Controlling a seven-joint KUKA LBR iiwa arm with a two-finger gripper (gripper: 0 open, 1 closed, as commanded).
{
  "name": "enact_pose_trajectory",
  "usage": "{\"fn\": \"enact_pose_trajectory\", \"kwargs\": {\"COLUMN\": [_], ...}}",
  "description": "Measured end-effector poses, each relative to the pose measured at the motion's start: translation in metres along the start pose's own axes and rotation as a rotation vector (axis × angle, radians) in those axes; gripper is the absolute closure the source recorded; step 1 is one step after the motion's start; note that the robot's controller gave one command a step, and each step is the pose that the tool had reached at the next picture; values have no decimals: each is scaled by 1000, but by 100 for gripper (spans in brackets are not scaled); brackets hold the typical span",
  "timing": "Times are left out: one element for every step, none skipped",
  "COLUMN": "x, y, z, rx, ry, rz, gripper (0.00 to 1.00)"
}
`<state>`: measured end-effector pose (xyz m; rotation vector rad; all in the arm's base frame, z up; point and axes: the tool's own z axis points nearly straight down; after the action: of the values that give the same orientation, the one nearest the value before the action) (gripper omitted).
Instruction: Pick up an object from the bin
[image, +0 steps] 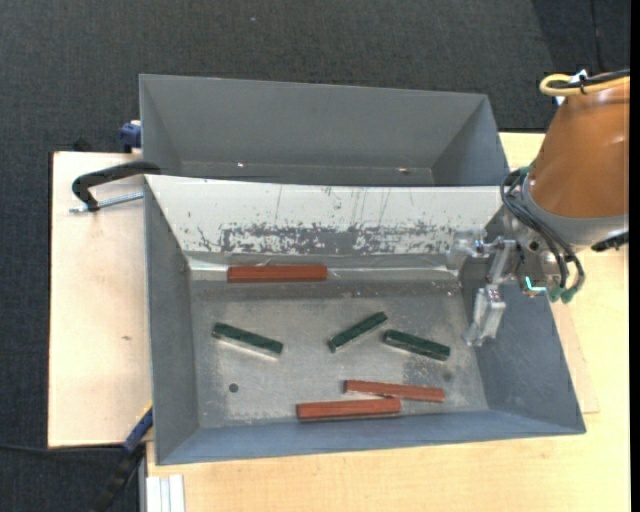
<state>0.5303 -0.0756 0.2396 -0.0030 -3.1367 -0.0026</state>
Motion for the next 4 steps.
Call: {"fn": "enact_pose_trajectory", "kwargs": {"x": [-1,-2,30,20], "y": [0,0,36,39], "z": [-4,0,19,93], "rx": [1,2,0,1], "ry": [-8,-13,1,-13], "rz": [-2,-12,-161,-156], "gripper": [0,0,0,0]}}
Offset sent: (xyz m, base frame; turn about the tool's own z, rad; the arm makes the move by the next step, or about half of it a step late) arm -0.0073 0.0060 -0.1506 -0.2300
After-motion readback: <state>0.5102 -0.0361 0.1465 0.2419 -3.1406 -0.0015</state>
